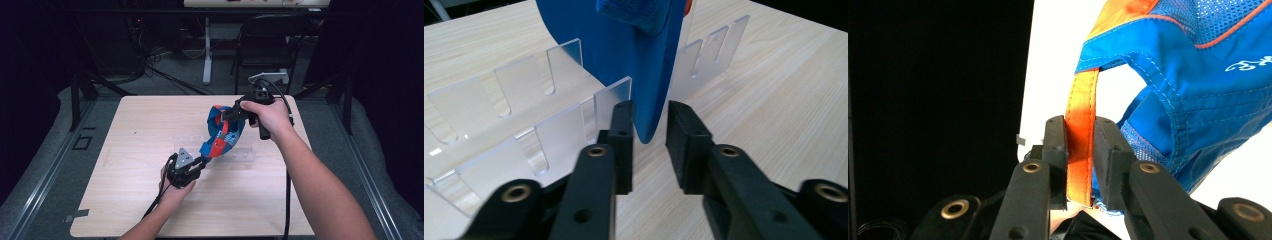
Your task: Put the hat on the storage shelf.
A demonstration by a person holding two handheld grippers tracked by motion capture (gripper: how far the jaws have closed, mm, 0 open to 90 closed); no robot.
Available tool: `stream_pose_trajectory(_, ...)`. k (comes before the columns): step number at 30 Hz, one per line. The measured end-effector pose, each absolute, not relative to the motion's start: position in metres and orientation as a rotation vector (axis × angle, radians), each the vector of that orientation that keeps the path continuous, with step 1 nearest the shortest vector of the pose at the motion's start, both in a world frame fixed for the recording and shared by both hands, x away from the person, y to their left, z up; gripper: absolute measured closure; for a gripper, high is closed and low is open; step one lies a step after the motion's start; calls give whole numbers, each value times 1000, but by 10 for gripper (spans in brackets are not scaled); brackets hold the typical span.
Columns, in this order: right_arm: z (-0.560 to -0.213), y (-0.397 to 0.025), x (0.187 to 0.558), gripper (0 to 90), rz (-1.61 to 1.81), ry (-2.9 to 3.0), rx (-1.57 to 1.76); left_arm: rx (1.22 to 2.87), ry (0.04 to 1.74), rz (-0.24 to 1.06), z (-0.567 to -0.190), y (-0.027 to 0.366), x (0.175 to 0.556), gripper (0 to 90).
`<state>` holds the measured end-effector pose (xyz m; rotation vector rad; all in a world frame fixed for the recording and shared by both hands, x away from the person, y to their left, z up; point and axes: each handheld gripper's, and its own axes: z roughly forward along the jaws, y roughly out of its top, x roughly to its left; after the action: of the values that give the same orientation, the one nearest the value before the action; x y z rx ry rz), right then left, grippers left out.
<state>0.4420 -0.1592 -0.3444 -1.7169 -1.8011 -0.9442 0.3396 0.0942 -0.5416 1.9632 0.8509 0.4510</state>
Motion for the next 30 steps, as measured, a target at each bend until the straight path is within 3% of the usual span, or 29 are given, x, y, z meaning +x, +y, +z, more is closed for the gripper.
stream_pose_trajectory(9, -350, -167, 442, 774, -931, -1810, -1744, 1963, 868, 461, -540, 100, 337, 567)
stream_pose_trajectory(30, -372, -186, 446, 765, -920, -1800, -1861, 2020, 875, 387, -536, 136, 313, 486)
